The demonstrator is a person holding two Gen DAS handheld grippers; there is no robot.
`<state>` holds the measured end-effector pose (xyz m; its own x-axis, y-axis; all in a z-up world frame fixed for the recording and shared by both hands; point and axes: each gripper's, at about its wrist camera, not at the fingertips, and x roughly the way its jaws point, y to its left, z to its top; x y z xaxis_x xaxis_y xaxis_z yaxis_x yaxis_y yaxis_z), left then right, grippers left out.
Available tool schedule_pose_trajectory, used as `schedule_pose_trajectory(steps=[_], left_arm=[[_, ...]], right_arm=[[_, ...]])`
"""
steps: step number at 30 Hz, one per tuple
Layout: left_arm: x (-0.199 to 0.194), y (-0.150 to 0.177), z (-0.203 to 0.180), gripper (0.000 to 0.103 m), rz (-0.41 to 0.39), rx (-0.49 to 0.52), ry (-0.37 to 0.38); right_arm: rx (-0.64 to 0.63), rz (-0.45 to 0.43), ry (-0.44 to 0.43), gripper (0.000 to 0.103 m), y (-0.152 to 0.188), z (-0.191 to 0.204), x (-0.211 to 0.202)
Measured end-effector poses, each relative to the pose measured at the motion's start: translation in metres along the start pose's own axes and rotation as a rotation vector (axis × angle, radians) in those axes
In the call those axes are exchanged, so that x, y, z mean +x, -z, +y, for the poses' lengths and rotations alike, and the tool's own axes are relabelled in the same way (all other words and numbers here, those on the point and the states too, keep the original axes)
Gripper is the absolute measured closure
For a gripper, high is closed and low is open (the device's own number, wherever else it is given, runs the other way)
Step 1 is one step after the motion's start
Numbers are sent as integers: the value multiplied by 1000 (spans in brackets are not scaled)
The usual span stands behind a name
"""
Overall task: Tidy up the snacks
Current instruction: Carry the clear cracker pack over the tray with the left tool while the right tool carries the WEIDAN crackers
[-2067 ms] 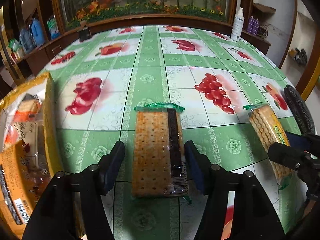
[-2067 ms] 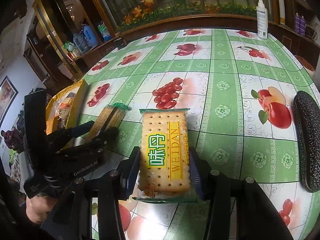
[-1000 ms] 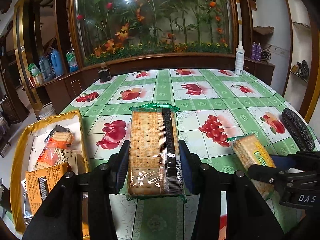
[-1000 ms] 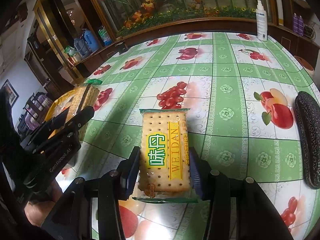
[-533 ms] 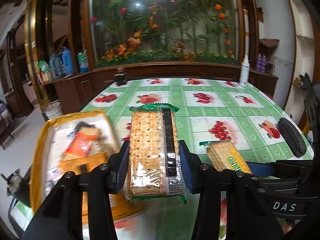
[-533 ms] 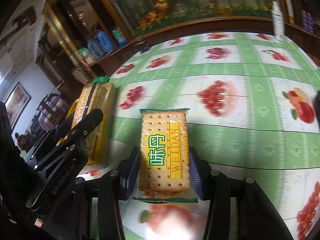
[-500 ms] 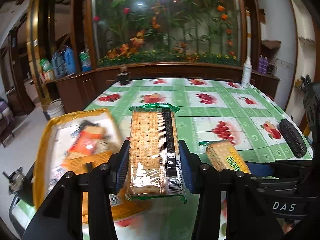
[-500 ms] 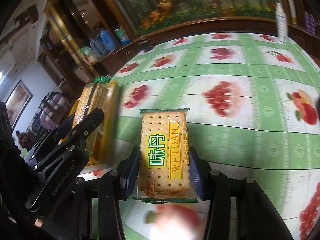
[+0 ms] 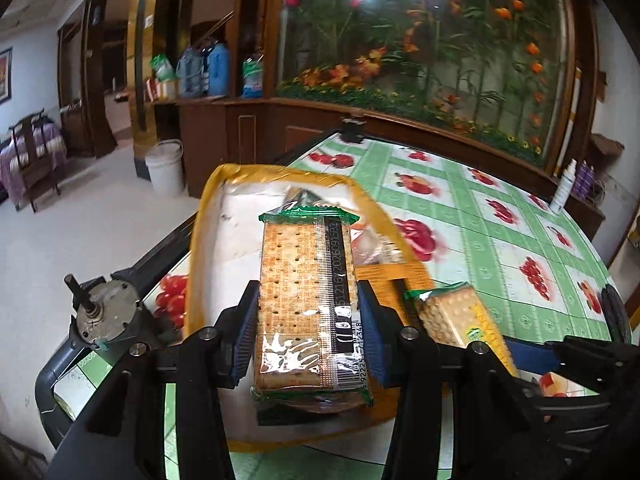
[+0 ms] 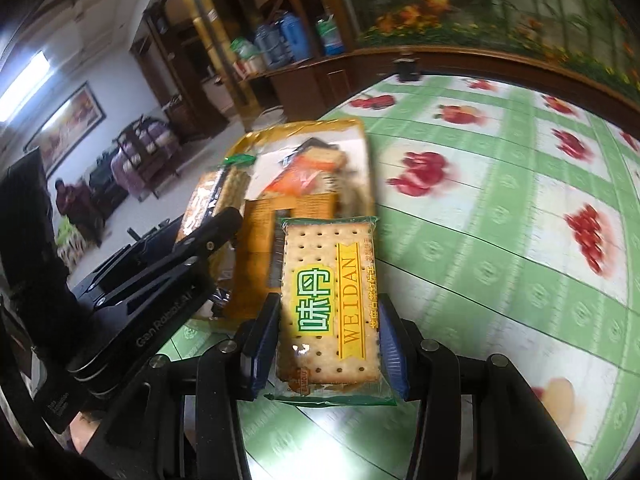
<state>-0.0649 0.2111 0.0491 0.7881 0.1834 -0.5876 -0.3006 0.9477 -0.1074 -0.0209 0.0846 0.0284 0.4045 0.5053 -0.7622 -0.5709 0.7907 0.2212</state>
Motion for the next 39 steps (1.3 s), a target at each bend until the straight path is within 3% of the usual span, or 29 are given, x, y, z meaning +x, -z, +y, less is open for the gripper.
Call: schedule_pose_trajectory(steps=[5, 16, 23, 29, 39], left_arm=[[11, 1, 14, 58, 27, -24, -15], [20, -2, 35, 58, 44, -70, -44], [17, 1, 30, 58, 44, -44, -55], [10, 6, 12, 58, 46, 2, -33], [8, 7, 8, 58, 53, 16, -59]], right_arm=[[-6, 29, 10, 56, -11, 8, 30], [46, 86, -61, 57, -55, 1, 79], [66, 82, -74, 56, -76, -5, 102], [9, 55, -56, 53, -72, 2, 98], [31, 38, -99, 47, -65, 1, 83]])
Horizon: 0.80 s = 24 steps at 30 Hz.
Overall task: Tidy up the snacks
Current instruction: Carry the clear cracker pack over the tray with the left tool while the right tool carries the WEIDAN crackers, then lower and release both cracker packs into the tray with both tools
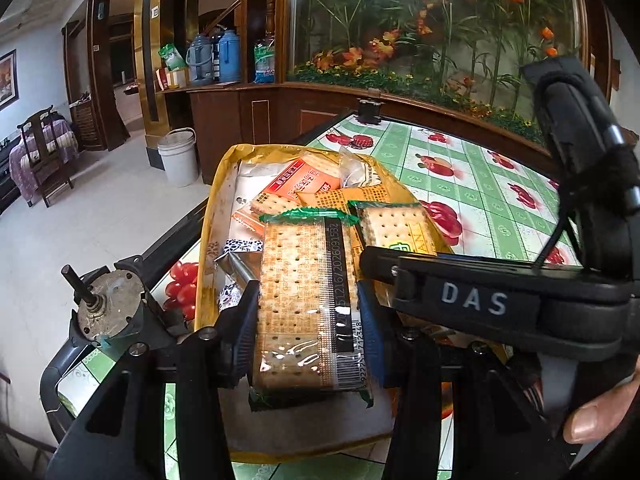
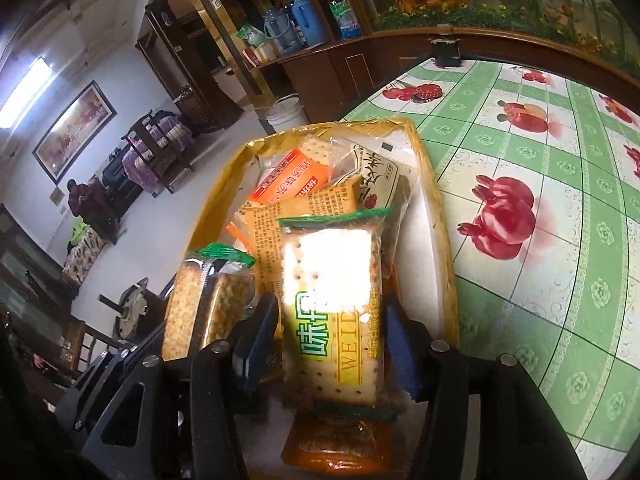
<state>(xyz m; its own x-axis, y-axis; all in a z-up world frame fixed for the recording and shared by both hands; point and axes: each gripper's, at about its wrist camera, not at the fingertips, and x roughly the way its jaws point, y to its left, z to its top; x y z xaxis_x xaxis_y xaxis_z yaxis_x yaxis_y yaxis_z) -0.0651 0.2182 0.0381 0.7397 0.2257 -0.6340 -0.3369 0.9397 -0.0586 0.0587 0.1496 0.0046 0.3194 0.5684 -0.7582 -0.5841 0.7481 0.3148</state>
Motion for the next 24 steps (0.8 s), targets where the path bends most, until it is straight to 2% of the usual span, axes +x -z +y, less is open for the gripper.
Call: schedule_pose_trajectory(steps=[14, 17, 24], left_arm=[[-4, 4, -2, 58, 3, 4, -19], [-5, 4, -2, 54, 0, 4, -22], [-6, 5, -4, 53, -5, 12, -33]], right_arm=[[9, 6, -23, 41, 12, 3, -13], [10, -3, -28, 40, 13, 4, -18], [18, -19, -35, 40, 15, 1, -28]])
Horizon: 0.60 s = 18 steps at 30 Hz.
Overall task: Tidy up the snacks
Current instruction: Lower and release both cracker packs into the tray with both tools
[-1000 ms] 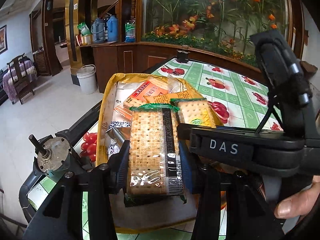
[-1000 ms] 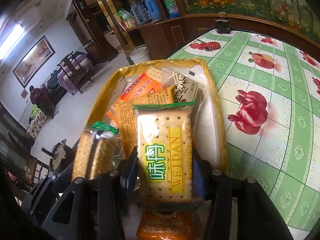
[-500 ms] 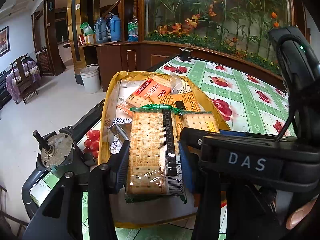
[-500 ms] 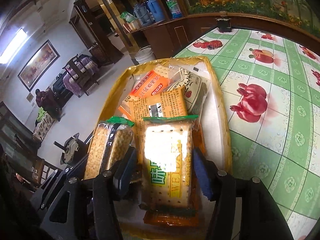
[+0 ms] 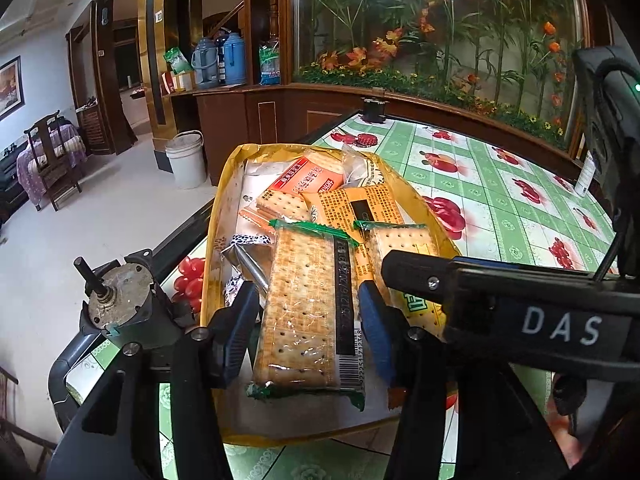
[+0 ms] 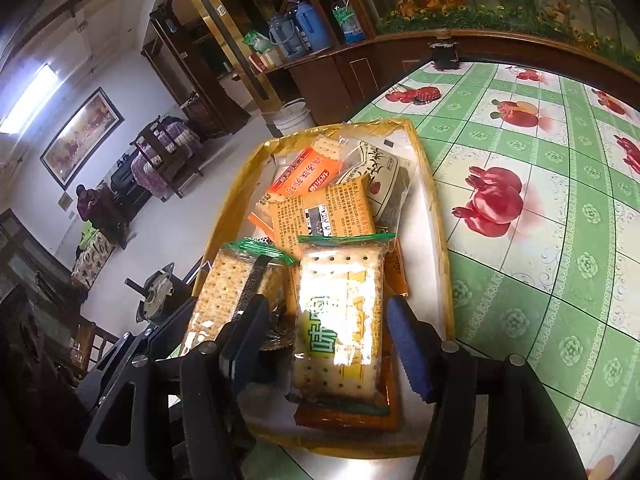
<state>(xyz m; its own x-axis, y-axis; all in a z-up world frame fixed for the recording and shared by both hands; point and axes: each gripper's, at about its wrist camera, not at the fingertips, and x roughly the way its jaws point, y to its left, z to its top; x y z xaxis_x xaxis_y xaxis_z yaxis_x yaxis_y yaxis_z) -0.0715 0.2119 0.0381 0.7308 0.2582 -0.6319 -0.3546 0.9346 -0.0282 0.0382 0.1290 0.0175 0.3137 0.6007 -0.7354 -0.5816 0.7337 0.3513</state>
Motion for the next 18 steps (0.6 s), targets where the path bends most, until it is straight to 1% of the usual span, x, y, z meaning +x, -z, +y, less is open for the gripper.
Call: schedule_pose_trajectory(steps=[7, 9, 11, 18], left_arm=[[-1, 1, -1, 52, 0, 3, -2], [0, 0, -1, 50, 1, 3, -3], [-2, 2, -1, 43, -4, 3, -8], [-5, 3, -2, 42, -8, 2, -16]], right_arm=[[17, -16, -11, 39, 4, -4, -11], [22, -18, -14, 35, 5, -6, -14], [25, -20, -17, 34, 8, -6, -17], [37, -28, -34, 34, 19, -11, -31]])
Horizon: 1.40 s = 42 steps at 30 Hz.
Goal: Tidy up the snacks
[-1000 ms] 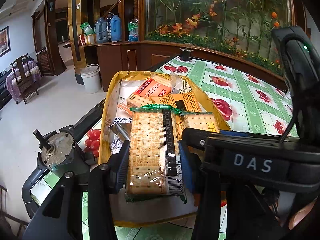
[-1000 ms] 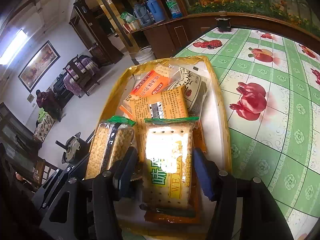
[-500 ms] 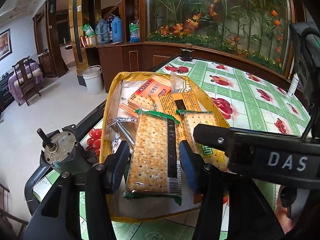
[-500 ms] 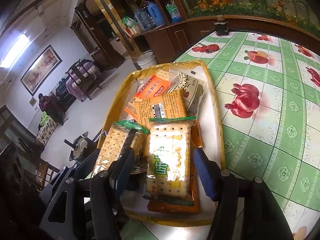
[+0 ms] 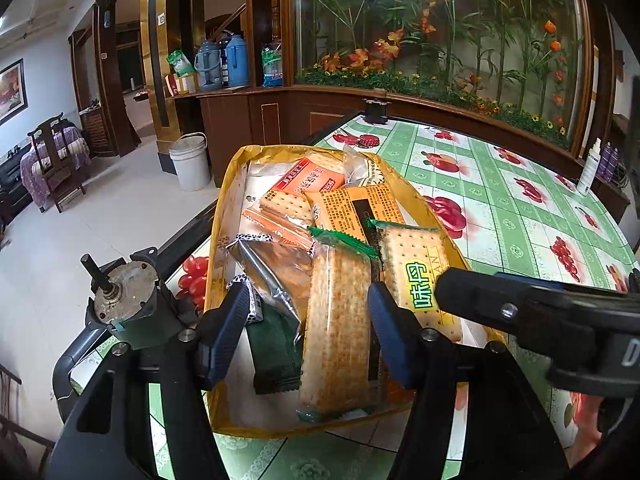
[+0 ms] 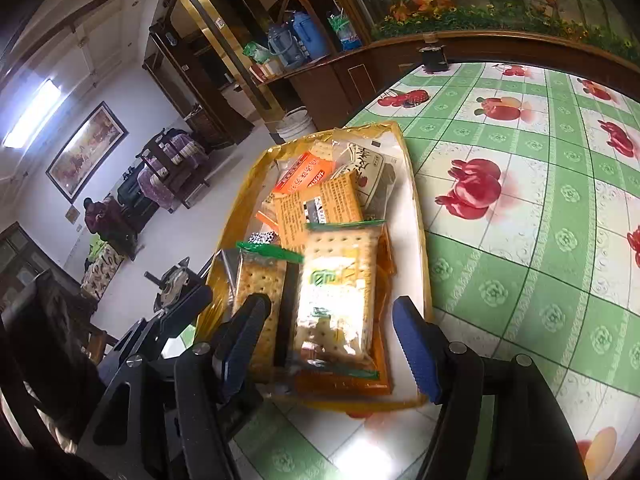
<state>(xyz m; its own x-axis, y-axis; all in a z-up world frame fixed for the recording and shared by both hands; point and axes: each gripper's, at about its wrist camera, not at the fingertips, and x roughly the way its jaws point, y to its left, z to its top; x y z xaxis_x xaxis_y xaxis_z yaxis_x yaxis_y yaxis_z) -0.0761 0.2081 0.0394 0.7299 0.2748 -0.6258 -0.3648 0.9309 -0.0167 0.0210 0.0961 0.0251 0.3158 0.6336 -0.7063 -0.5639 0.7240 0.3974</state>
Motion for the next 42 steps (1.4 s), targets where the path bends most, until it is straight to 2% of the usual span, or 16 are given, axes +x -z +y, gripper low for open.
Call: schedule_pose_trajectory(steps=[5, 11, 14, 23, 30, 34, 37, 42], left_arm=[[-2, 2, -2, 31, -2, 6, -10], [-6, 2, -3, 30, -12, 10, -20], [-9, 2, -3, 22, -22, 5, -32], [-19, 9, -9, 19, -30, 3, -27], [-30, 16, -25, 16, -33, 32, -89], [-38, 22, -31, 16, -36, 47, -89], [-48, 27, -34, 16, -50, 55, -65], [-67, 37, -41, 16, -82, 87, -75]], right_arm=[[7, -15, -6, 33, 5, -7, -10], [10, -24, -19, 31, 5, -8, -14], [9, -29, -22, 31, 6, -10, -18], [-33, -37, 36, 30, 30, -24, -38], [-40, -18, 95, 26, 55, -43, -52], [-50, -28, 109, 26, 67, -47, -62], [-65, -37, 104, 24, 76, -47, -68], [-94, -92, 104, 14, 88, -45, -83]])
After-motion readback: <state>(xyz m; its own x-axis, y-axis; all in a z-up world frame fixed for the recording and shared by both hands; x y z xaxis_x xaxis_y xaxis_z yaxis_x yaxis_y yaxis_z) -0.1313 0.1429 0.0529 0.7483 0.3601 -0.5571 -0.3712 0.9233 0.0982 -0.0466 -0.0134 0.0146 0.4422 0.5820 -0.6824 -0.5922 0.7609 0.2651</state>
